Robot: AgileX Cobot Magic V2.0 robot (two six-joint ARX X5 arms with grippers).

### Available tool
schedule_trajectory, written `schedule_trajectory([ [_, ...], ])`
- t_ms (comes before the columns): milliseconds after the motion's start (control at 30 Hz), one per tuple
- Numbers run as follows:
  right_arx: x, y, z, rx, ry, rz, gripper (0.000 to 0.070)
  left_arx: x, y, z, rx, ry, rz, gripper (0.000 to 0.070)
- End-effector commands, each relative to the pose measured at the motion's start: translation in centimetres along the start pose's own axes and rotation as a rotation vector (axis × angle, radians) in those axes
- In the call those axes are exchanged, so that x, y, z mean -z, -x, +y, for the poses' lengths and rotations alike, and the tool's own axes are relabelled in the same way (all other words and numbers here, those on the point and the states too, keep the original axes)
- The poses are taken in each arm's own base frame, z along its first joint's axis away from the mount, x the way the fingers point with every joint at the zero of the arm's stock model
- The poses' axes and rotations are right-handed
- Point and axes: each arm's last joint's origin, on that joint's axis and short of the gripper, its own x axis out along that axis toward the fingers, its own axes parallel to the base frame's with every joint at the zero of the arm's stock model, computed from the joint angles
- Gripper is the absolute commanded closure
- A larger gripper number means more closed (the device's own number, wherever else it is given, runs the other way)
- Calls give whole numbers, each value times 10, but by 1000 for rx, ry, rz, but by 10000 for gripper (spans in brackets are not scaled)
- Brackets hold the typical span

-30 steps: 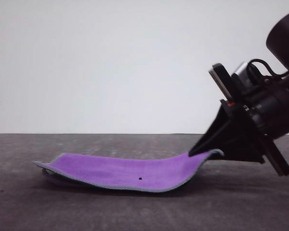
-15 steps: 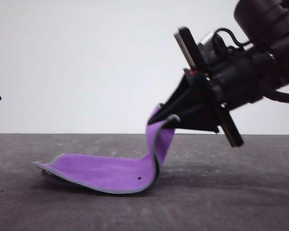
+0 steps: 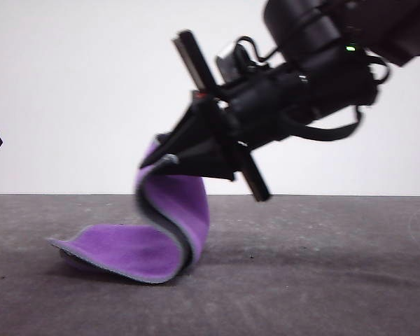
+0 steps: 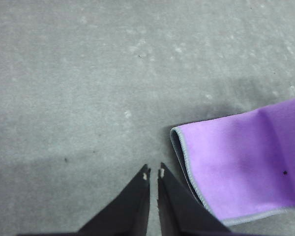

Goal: Fold clothes

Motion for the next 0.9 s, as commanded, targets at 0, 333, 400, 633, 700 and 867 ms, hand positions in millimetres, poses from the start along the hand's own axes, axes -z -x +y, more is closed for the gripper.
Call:
schedule_trajectory([
  [0,1,-13,0,-5,-2,29,700,-3,0,-1,5,-11,-17,688],
  [333,10,-29,-8,28,-18,66,700,-4,0,-1,5,-13,-23,688],
  [400,10,-31,-9,26,-15,61,700,-4,0,-1,5,-13,-23,688],
  [633,5,-36,-8,34,-10,46,700,-4,0,-1,5,-16,-24,688],
  [700,2,-39,-8,30,-7,45,700,-4,0,-1,5,-16,-23,688],
  [867,-1,-40,-5,32,5,42,700,-4,0,-1,5,-24,-23,688],
])
